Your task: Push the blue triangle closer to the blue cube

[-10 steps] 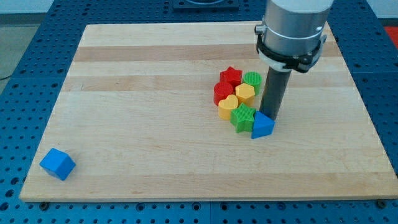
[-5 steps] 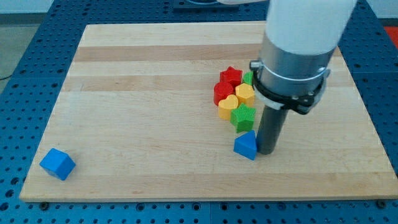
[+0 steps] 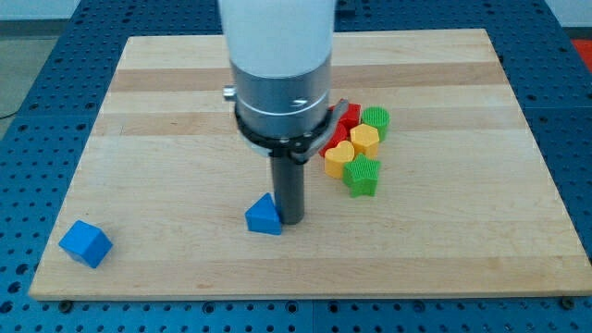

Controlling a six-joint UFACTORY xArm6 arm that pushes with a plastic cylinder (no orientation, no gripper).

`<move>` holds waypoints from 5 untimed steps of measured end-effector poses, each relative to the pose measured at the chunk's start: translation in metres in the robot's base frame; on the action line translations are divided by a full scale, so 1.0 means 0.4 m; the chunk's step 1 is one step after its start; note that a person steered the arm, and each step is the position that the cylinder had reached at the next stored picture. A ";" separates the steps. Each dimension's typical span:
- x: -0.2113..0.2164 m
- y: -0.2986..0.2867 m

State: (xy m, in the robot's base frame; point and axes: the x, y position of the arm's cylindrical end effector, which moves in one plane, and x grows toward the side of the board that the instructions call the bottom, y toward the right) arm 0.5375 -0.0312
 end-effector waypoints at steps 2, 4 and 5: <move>0.032 -0.132; 0.049 -0.271; 0.051 -0.336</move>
